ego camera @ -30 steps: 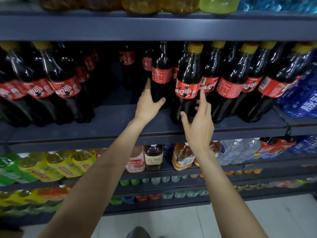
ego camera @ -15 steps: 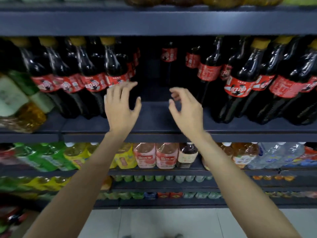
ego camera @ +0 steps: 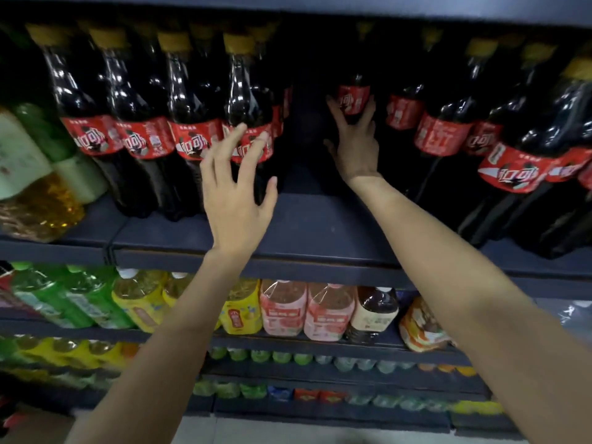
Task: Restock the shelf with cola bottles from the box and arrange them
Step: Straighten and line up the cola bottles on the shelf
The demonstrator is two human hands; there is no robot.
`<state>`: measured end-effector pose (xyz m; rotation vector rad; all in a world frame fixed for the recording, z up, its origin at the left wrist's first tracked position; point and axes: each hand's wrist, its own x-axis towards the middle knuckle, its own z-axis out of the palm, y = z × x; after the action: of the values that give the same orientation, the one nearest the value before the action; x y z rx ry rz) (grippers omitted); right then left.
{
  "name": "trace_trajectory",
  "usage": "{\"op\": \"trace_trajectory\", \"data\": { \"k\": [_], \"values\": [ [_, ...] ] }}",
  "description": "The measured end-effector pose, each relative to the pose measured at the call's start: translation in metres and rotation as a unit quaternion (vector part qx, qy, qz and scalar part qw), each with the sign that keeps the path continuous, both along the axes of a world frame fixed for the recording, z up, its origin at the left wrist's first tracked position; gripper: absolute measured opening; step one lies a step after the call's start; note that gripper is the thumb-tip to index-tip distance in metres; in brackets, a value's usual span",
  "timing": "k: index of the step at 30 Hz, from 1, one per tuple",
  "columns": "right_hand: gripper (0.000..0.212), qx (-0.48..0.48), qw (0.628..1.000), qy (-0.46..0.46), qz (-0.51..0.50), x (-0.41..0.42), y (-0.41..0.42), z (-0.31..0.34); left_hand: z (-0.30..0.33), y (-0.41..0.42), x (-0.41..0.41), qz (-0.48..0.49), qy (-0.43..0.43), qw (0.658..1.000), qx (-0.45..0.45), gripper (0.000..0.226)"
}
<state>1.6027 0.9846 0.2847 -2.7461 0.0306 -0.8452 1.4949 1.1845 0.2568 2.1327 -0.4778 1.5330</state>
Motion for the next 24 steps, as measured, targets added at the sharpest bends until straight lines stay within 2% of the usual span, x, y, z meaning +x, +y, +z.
{"op": "trace_trajectory", "data": {
  "k": [4, 6, 8, 10, 13, 15, 18, 24],
  "values": [
    [0.063, 0.046, 0.998, -0.023, 0.046, 0.023, -0.006, -0.004, 0.0, -0.022, -0.017, -0.051, -0.052, 0.996, -0.057, 0.025],
    [0.062, 0.058, 0.993, -0.038, 0.099, 0.025, -0.008, -0.005, 0.0, -0.041, -0.024, -0.109, -0.04, 0.991, -0.067, 0.016],
    [0.068, 0.067, 0.985, -0.027, 0.156, 0.025, -0.009, -0.004, 0.001, -0.06, -0.016, -0.158, 0.015, 0.984, -0.077, 0.017],
    [0.08, 0.102, 0.973, -0.002, 0.209, 0.026, -0.009, -0.001, -0.001, -0.08, 0.008, -0.168, 0.137, 0.97, -0.113, 0.029],
    [0.106, 0.185, 0.961, -0.005, 0.206, 0.031, -0.008, 0.005, -0.002, -0.102, 0.055, -0.162, 0.37, 0.89, -0.212, 0.06],
    [0.12, 0.196, 0.967, -0.023, 0.16, 0.036, -0.009, 0.009, -0.003, -0.11, 0.082, -0.129, 0.445, 0.863, -0.203, 0.067],
    [0.124, 0.211, 0.965, -0.037, 0.152, 0.04, -0.009, 0.006, 0.001, -0.113, 0.108, -0.102, 0.475, 0.851, -0.2, 0.067],
    [0.12, 0.202, 0.96, -0.053, 0.188, 0.052, 0.01, 0.006, -0.004, -0.115, 0.127, -0.085, 0.465, 0.853, -0.219, 0.07]
  ]
}}
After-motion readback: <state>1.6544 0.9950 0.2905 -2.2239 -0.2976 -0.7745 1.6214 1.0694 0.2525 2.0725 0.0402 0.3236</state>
